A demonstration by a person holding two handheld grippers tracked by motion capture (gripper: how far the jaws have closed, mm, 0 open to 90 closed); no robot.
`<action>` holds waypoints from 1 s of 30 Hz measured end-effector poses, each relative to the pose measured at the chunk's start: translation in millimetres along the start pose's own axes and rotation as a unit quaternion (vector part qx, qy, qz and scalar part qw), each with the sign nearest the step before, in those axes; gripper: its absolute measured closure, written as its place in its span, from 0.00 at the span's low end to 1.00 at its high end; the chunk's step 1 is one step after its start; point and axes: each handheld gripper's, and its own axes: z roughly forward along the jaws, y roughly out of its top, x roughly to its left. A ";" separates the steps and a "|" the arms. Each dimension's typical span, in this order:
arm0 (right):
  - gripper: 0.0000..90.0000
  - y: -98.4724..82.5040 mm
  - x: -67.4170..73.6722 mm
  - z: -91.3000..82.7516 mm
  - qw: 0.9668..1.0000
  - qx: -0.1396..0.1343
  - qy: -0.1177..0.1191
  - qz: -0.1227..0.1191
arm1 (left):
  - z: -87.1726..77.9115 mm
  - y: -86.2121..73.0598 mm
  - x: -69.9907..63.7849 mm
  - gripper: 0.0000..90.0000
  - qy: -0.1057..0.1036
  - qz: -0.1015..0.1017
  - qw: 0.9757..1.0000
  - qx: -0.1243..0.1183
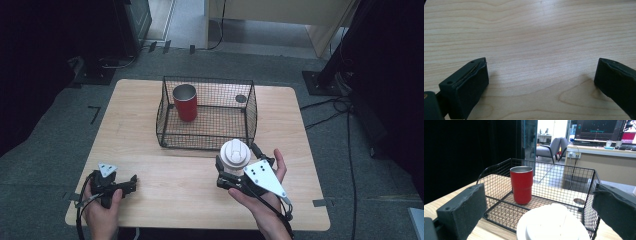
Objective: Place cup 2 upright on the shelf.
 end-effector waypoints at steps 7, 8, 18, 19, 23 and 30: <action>0.00 -12.9 -7.3 -1.5 1.000 0.000 0.006 0.008 | 0.0 0.0 -0.1 0.00 0.000 0.000 1.000 0.000; 0.00 -15.1 -8.7 -0.4 1.000 0.004 0.006 0.010 | 0.0 0.0 0.0 0.00 0.000 0.001 1.000 0.000; 0.00 -32.8 -17.1 9.6 1.000 0.024 0.000 0.015 | -0.1 0.1 -0.2 0.00 -0.002 0.002 1.000 0.001; 0.00 -34.9 -17.8 11.0 1.000 0.027 -0.001 0.015 | -0.1 0.1 -0.2 0.00 -0.002 0.002 1.000 0.001; 0.00 -41.6 -19.7 14.6 0.999 0.036 -0.008 0.011 | -0.1 0.1 -0.3 0.00 -0.002 0.003 1.000 0.001; 0.00 -52.7 -21.7 20.8 0.999 0.050 -0.006 0.014 | -0.2 0.1 -0.2 0.00 -0.002 0.003 1.000 0.001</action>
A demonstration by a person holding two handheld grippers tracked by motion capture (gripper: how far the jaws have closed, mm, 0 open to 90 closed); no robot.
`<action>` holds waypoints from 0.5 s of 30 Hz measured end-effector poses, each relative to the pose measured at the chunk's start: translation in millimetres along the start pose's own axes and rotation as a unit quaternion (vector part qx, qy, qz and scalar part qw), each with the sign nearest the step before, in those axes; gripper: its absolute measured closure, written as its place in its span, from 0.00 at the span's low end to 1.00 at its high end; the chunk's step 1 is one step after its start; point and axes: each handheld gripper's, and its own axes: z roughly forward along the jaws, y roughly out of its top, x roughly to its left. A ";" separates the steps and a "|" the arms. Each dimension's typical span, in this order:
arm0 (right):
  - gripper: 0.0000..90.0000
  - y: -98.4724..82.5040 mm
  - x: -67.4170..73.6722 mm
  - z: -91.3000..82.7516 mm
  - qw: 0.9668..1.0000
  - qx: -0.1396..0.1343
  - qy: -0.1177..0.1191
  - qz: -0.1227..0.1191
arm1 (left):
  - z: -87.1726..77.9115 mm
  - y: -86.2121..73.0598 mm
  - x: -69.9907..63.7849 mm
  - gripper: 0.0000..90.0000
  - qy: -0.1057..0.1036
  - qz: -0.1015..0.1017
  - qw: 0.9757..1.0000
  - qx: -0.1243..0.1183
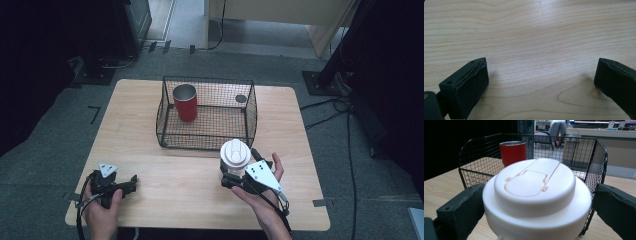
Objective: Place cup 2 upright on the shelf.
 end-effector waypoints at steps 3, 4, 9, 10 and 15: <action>0.00 -2.5 -0.4 1.7 1.000 0.003 0.002 0.001 | 0.0 0.0 0.0 0.00 0.000 0.000 1.000 0.000; 0.00 -4.0 -0.6 2.7 1.000 0.005 0.003 0.004 | 0.0 0.0 0.0 0.00 0.000 0.000 1.000 0.000; 0.00 -9.3 -0.7 6.5 1.000 0.014 0.005 0.006 | 0.0 0.0 0.0 0.00 0.000 0.000 1.000 0.000; 0.00 -10.4 -0.6 7.3 1.000 0.015 0.007 0.006 | 0.0 0.0 0.0 0.00 0.000 0.000 1.000 0.000; 0.00 -15.8 -0.5 11.5 1.000 0.022 0.007 0.009 | 0.0 0.0 0.0 0.00 0.000 0.000 1.000 0.000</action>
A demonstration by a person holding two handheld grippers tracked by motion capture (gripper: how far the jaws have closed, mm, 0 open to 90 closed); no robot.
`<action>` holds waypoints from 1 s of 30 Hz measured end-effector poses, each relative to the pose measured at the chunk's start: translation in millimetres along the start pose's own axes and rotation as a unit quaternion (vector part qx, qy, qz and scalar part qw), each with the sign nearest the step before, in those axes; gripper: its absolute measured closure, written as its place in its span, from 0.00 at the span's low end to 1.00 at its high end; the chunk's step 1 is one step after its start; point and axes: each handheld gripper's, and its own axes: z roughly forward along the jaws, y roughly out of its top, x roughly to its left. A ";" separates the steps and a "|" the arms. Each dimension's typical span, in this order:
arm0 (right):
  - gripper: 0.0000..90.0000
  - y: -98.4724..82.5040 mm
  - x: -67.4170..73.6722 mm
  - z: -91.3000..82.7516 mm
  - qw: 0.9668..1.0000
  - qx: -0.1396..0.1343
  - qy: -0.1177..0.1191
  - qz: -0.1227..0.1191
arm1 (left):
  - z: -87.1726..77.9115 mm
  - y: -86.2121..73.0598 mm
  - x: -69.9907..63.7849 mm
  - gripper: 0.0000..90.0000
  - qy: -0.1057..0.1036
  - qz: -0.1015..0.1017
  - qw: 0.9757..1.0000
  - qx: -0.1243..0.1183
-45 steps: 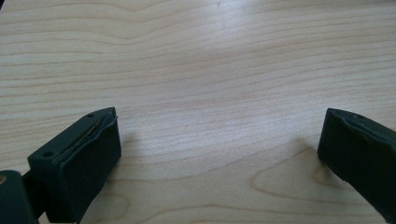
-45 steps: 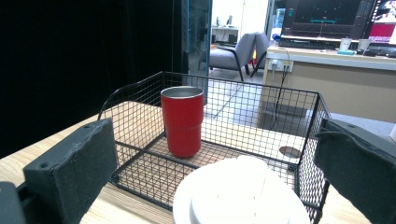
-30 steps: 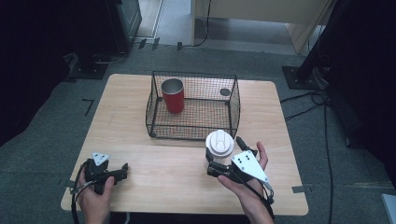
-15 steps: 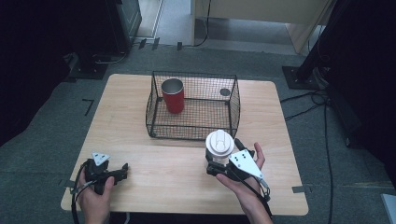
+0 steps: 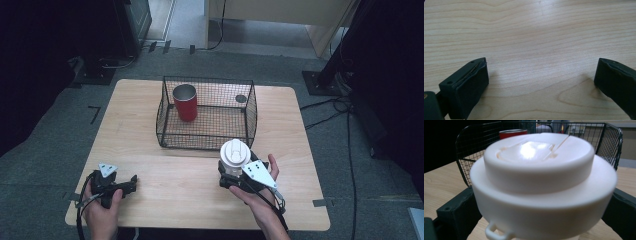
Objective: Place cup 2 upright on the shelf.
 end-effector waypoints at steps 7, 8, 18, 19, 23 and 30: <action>0.00 -6.5 1.0 5.5 1.000 0.009 0.000 0.006 | 0.0 0.0 0.0 0.00 0.000 0.000 1.000 0.000; 0.00 -7.3 1.0 6.4 1.000 0.009 0.001 0.008 | 0.0 0.0 0.1 0.00 0.000 0.000 1.000 0.000; 0.02 -13.5 3.7 12.8 1.000 0.015 0.005 0.018 | 0.0 0.0 0.0 0.00 0.000 0.000 1.000 0.000; 0.04 -15.0 3.3 13.8 1.000 0.017 0.004 0.022 | 0.1 0.0 0.0 0.00 0.000 0.000 1.000 0.000; 0.07 -16.6 2.8 14.8 1.000 0.017 0.002 0.018 | 0.1 -0.1 0.0 0.00 0.000 0.000 1.000 -0.001; 0.09 -19.7 4.5 16.9 1.000 0.012 -0.003 0.008 | 0.1 0.0 0.0 0.00 0.000 0.000 1.000 -0.001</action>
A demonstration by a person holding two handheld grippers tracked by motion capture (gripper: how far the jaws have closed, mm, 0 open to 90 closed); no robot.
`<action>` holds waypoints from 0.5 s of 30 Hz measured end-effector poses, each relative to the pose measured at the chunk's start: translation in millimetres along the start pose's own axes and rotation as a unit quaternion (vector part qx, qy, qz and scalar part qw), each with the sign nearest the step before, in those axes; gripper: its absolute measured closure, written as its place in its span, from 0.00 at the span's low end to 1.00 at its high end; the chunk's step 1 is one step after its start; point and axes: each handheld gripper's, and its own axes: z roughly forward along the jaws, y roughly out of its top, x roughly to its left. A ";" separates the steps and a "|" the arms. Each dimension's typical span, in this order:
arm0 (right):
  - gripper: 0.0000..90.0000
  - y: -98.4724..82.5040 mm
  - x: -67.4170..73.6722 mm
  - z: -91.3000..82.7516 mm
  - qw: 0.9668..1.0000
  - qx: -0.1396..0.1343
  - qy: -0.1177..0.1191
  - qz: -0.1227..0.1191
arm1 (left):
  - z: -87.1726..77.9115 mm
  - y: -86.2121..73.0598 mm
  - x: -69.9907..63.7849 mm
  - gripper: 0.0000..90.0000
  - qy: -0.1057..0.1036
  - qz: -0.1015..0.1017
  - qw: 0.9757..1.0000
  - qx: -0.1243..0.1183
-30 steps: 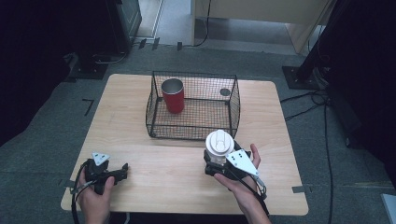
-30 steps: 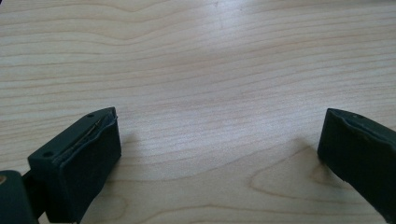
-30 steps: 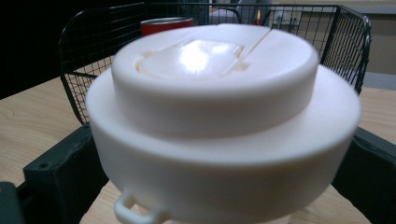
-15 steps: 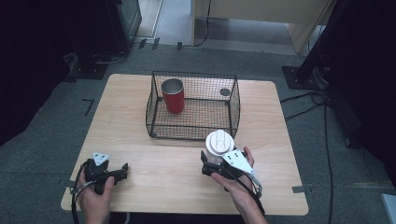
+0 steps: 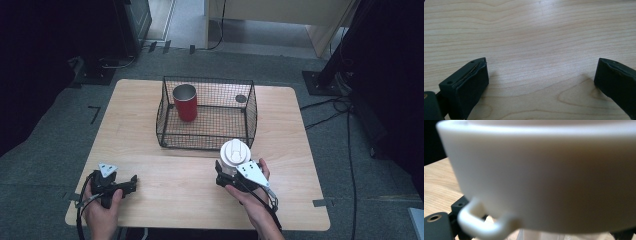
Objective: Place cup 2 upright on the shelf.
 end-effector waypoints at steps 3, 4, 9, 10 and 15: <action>0.17 -1.2 -0.4 -0.3 1.000 -0.003 -0.005 -0.004 | 0.0 0.0 0.0 0.00 0.000 0.000 1.000 0.000; 0.17 -1.2 -0.4 -0.3 1.000 -0.003 -0.005 -0.004 | 0.1 0.0 -0.1 0.00 0.000 0.000 1.000 0.000; 0.18 -1.9 -1.0 -0.5 1.000 -0.008 -0.005 -0.009 | 0.1 0.0 -0.3 0.00 -0.001 0.000 1.000 -0.001; 0.18 -2.1 -0.5 -0.7 1.000 -0.011 -0.007 -0.011 | 0.1 0.0 -0.3 0.00 -0.001 0.000 1.000 -0.001; 0.18 -2.8 0.5 -2.3 0.999 -0.026 -0.012 -0.019 | 0.8 0.6 -0.9 0.00 -0.003 0.002 1.000 -0.001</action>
